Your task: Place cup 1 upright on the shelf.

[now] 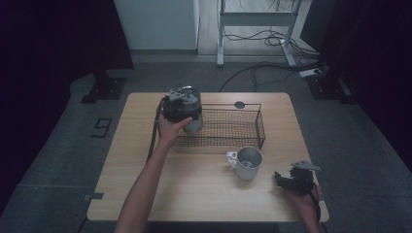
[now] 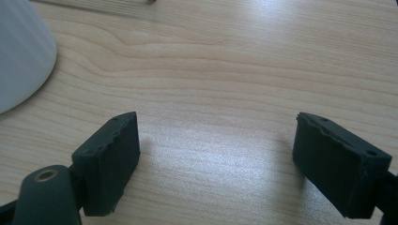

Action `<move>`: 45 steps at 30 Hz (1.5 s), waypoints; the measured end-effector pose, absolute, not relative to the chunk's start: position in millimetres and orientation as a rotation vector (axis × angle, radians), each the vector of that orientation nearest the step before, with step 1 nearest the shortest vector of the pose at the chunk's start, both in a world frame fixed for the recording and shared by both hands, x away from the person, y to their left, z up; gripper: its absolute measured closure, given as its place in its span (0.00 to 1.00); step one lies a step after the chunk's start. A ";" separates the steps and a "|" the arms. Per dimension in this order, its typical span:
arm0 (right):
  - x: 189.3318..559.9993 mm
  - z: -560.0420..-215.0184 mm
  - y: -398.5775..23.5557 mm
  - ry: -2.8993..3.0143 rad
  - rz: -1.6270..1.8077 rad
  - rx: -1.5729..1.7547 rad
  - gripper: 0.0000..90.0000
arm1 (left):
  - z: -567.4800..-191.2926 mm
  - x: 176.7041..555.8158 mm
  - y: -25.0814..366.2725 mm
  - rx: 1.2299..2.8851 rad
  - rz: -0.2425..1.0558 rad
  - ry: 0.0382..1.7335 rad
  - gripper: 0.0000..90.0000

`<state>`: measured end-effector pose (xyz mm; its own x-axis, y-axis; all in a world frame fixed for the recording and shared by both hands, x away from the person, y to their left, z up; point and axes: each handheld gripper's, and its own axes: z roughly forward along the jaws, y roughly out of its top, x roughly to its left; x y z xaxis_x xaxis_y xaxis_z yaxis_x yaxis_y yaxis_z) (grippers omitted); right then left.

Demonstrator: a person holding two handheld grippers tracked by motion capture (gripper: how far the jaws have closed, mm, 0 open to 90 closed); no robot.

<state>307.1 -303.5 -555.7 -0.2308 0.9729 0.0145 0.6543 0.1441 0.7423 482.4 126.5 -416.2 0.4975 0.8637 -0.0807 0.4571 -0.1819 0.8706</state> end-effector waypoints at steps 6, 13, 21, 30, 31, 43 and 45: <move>307.1 -555.8 -303.5 1.950 0.880 1.551 0.17 | -424.1 486.4 125.0 1.822 0.547 1.123 0.05; 307.1 -555.8 -303.5 1.950 0.880 1.551 0.17 | -432.6 488.5 122.1 1.832 0.542 1.135 0.05; 307.1 -555.8 -303.5 1.950 0.880 1.551 0.17 | -443.1 490.4 119.1 1.853 0.534 1.149 0.05; 307.1 -555.8 -303.5 1.950 0.880 1.551 0.17 | -450.2 492.5 116.2 1.871 0.532 1.165 0.05; 307.1 -555.8 -303.5 1.950 0.881 1.551 0.17 | -450.7 492.7 116.0 1.873 0.533 1.165 0.05; 307.1 -555.8 -303.5 1.950 0.880 1.551 0.17 | -456.6 495.9 114.3 1.892 0.538 1.182 0.04; 307.1 -555.8 -303.5 1.950 0.880 1.551 0.17 | -457.9 495.8 113.9 1.893 0.537 1.183 0.04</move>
